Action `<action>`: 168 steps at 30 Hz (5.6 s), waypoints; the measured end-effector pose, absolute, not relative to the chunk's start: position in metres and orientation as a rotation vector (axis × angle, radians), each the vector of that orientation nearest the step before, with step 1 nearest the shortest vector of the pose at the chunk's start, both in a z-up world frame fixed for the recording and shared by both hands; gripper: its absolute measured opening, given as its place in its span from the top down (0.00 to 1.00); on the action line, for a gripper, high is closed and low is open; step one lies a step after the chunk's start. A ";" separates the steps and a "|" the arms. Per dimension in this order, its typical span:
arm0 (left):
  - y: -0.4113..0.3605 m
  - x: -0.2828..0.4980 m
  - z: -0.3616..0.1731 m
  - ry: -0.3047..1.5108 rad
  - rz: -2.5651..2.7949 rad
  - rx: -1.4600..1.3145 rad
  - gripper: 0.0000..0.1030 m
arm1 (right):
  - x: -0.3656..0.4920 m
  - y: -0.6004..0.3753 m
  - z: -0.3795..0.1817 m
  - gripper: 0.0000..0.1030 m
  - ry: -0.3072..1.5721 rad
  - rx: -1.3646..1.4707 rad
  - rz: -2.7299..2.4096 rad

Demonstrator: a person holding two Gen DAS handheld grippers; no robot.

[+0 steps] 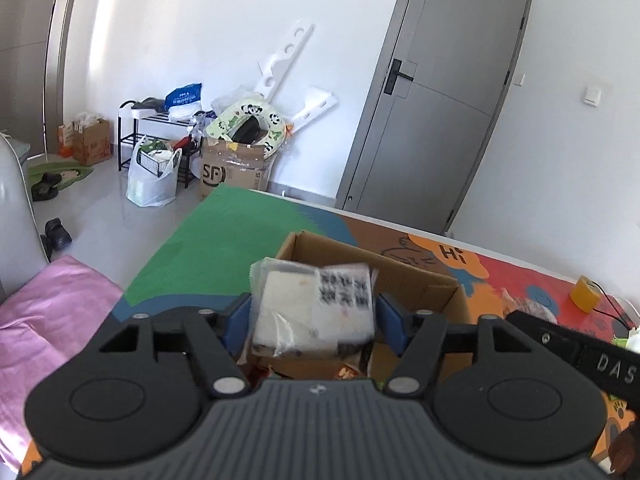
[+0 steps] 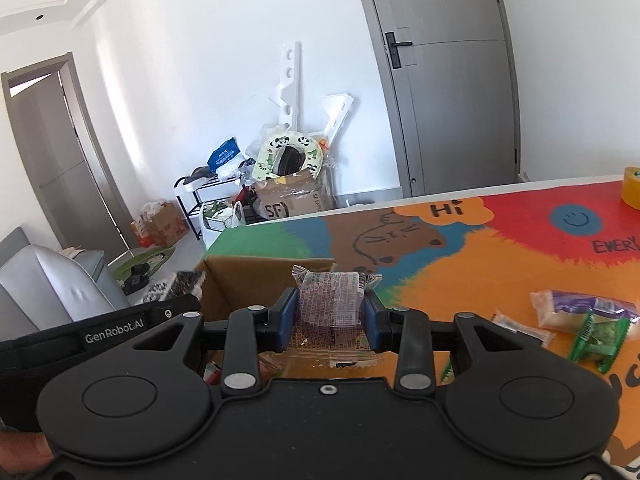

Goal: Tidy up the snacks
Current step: 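Carry both packs into the cardboard box and open both tools, then move both tools back over the table toward the green-striped bread pack, then grasp the green-striped bread pack with the left tool while the right tool grasps the green candy, then carry both snacks to the cardboard box and open the left tool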

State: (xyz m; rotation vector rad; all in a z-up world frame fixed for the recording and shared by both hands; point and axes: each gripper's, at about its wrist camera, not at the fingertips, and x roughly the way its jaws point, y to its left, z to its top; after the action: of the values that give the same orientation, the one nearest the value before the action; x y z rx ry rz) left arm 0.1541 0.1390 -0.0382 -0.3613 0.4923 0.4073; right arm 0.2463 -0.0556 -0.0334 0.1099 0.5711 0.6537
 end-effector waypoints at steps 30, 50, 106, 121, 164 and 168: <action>0.127 0.136 -0.027 0.467 0.372 -0.383 0.15 | 0.243 -0.079 -0.030 0.34 0.586 0.121 0.578; 0.036 0.176 -0.036 0.552 0.220 -0.267 0.12 | 0.247 -0.189 -0.056 0.12 0.620 0.235 0.397; -0.054 0.289 -0.126 0.740 0.142 -0.174 0.13 | 0.324 -0.243 -0.125 0.29 0.734 0.304 0.324; -0.040 0.282 -0.123 0.713 0.100 -0.235 0.75 | 0.341 -0.219 -0.131 0.29 0.745 0.266 0.351; -0.016 0.203 -0.035 0.477 0.101 -0.266 0.82 | 0.270 -0.202 -0.070 0.63 0.580 0.248 0.465; -0.005 0.194 -0.028 0.453 0.123 -0.270 0.82 | 0.265 -0.190 -0.063 0.63 0.564 0.239 0.486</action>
State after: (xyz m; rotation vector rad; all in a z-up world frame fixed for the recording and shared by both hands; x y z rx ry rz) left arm 0.1943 -0.0047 -0.0276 -0.2703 0.4531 0.1226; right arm 0.2652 -0.1904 -0.0634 0.2393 0.5641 0.4862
